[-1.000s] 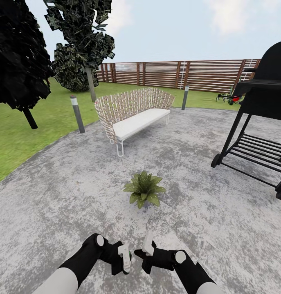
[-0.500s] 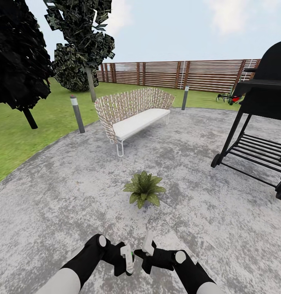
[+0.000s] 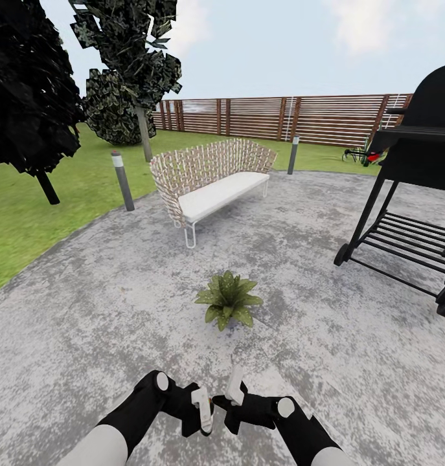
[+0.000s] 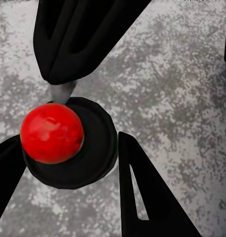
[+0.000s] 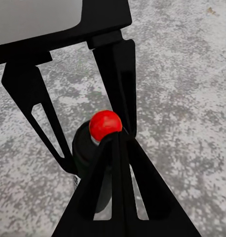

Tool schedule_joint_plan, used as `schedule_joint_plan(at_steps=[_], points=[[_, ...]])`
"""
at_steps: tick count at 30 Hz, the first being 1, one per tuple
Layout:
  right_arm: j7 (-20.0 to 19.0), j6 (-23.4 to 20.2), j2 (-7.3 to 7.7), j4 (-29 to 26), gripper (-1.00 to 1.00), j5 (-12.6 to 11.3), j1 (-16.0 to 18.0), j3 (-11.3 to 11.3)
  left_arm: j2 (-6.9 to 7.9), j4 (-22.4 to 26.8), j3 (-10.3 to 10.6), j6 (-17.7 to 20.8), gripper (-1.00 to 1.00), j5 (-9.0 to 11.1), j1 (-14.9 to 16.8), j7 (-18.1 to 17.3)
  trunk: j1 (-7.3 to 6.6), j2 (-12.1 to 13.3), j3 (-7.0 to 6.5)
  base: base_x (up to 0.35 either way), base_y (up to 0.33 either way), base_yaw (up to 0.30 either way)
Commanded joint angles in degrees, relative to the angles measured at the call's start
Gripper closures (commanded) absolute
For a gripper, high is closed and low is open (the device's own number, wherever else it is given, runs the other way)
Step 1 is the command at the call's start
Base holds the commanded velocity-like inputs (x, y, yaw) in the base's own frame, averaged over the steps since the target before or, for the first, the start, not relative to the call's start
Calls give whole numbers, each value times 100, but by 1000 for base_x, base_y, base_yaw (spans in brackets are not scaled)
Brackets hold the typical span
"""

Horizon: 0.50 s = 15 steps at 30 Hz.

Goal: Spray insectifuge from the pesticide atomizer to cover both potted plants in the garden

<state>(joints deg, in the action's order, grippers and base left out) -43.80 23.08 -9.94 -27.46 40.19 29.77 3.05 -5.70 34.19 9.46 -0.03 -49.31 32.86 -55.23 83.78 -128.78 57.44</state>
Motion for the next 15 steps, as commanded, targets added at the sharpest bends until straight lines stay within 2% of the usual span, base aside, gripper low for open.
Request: schedule_joint_plan(at_steps=[1, 7, 11, 12, 13, 14, 15], points=[[-23, 21, -5, -5, 100, 42, 2, 34, -1, 9, -3, -3, 100, -27, 1, -21, -1, -2, 5, 0, 0, 0], [-23, 21, -5, -5, 100, 42, 2, 35, 3, -35, -5, 5, 100, -60, -6, -1, -1, -2, 5, 0, 0, 0], [-23, 21, -5, -5, 100, 42, 2, 34, 57, -67, 4, 30, 100, -102, -7, 3, -1, -2, 5, 0, 0, 0], [-23, 21, -5, -5, 100, 42, 2, 33, 101, -69, -1, 41, 100, -106, 6, 7, -1, -2, 5, 0, 0, 0], [-23, 21, -5, -5, 100, 42, 2, 32, 191, -71, -4, 49, 100, -105, 14, 10, -1, -2, 5, 0, 0, 0], [-23, 21, -5, -4, 100, 42, 2, 32, 346, -70, -6, 53, 100, -105, 17, 18, -1, -2, 5, 0, 0, 0], [-23, 21, -5, -1, 100, 42, 2, 31, 405, -70, -6, 54, 100, -105, 18, 18, -1, -2, 5, 0, 0, 0]])
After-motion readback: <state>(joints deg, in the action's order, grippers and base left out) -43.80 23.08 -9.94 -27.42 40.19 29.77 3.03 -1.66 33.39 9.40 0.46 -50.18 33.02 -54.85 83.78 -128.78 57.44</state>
